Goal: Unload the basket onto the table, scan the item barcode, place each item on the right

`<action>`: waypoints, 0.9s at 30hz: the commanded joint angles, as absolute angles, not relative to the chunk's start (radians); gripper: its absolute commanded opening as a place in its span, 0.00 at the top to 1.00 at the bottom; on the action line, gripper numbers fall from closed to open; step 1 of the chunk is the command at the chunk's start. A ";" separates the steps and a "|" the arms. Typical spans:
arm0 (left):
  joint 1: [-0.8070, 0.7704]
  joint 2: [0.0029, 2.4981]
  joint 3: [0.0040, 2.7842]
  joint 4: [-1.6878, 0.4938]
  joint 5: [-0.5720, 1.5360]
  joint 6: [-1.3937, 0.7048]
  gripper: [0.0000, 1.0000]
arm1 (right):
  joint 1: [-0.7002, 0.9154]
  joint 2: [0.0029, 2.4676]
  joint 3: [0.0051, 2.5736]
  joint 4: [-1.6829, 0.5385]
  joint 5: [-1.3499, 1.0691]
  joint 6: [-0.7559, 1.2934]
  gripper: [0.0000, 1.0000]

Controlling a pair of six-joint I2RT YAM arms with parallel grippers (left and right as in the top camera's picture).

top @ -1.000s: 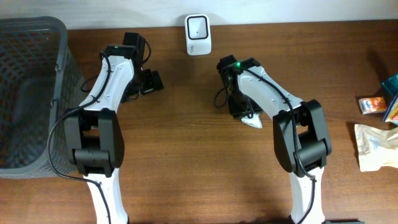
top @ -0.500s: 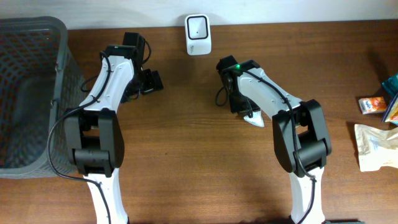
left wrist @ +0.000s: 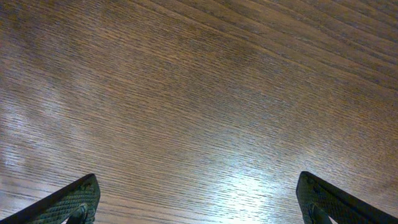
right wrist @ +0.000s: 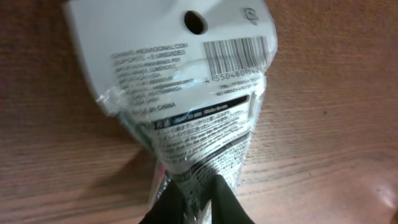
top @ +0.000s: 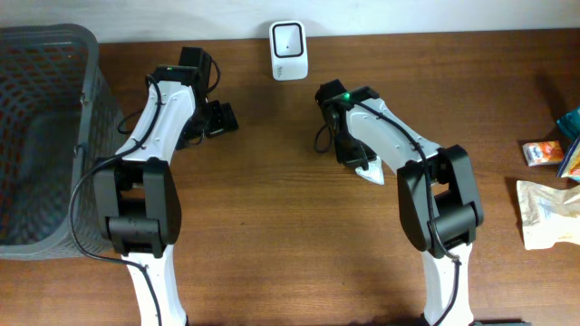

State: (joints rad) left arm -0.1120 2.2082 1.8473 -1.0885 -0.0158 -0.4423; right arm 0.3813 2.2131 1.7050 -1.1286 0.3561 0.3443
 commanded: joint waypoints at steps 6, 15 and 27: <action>-0.115 2.178 1.843 -1.090 -0.023 -0.440 0.01 | 0.379 2.217 1.838 -1.231 0.311 0.379 0.96; -0.115 2.178 1.843 -1.090 -0.023 -0.440 0.01 | 0.379 2.217 1.868 -1.258 0.184 0.379 0.96; -0.117 2.178 1.843 -1.090 -0.023 -0.440 0.01 | 0.379 2.218 1.819 -1.196 0.249 0.348 0.47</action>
State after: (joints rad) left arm -0.1120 2.2082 1.8473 -1.0885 -0.0158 -0.4423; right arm 0.3813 2.2135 1.8622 -1.2160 0.1905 0.3500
